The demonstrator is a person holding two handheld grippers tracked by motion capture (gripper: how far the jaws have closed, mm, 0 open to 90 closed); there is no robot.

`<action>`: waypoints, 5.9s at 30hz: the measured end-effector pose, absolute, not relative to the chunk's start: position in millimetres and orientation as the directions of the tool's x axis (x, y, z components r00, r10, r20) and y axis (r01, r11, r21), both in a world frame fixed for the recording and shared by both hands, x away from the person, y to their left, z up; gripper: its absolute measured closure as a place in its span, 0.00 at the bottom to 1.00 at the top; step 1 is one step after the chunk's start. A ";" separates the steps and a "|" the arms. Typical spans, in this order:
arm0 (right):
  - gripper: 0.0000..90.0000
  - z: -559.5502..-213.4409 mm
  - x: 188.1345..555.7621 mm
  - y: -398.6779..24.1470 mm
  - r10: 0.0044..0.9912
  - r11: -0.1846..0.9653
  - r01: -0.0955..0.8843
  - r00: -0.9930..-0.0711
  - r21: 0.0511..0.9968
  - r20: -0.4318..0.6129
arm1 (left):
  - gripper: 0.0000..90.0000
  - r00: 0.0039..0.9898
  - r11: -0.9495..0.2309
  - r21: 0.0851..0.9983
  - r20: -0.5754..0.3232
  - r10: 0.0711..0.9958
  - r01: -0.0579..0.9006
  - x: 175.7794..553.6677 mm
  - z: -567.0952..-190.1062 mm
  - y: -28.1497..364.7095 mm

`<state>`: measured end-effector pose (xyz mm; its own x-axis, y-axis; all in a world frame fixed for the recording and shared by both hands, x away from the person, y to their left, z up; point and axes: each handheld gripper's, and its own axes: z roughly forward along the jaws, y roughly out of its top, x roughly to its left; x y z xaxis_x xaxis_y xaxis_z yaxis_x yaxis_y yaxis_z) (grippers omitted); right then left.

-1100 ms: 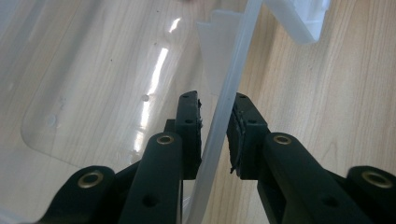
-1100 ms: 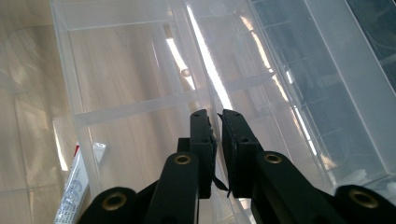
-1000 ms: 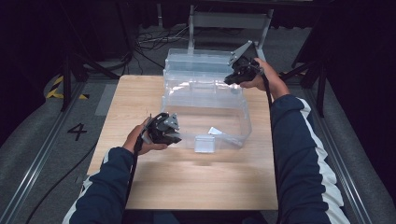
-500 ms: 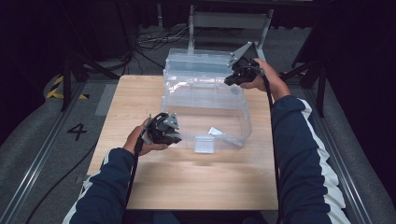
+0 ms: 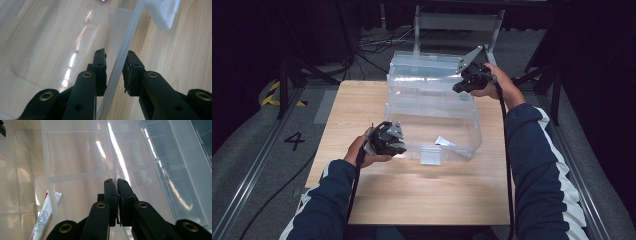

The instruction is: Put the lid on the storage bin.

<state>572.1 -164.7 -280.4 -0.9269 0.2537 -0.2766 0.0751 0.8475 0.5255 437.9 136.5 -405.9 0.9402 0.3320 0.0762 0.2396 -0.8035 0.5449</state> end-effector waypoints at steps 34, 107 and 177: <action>0.99 -275.6 536.3 -163.0 0.200 0.852 0.002 -0.925 0.523 -0.322 | 0.80 0.930 -0.793 0.554 0.087 0.358 0.254 435.2 -407.0 135.3; 0.95 -297.2 485.2 -177.9 0.211 0.809 -0.034 -0.915 0.586 -0.344 | 0.70 0.913 -0.798 0.572 0.195 0.358 0.190 428.4 -410.9 133.4; 0.93 -304.7 470.7 -180.1 0.197 0.817 -0.056 -0.908 0.574 -0.369 | 0.97 0.702 -0.459 0.837 0.132 0.700 0.300 478.7 -327.3 215.6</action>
<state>470.7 -180.1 -304.7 -0.9084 0.1970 -0.3688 -0.0555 0.8173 0.5735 478.7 215.6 -327.3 0.7017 0.7000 0.1325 0.2995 -0.4586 0.8367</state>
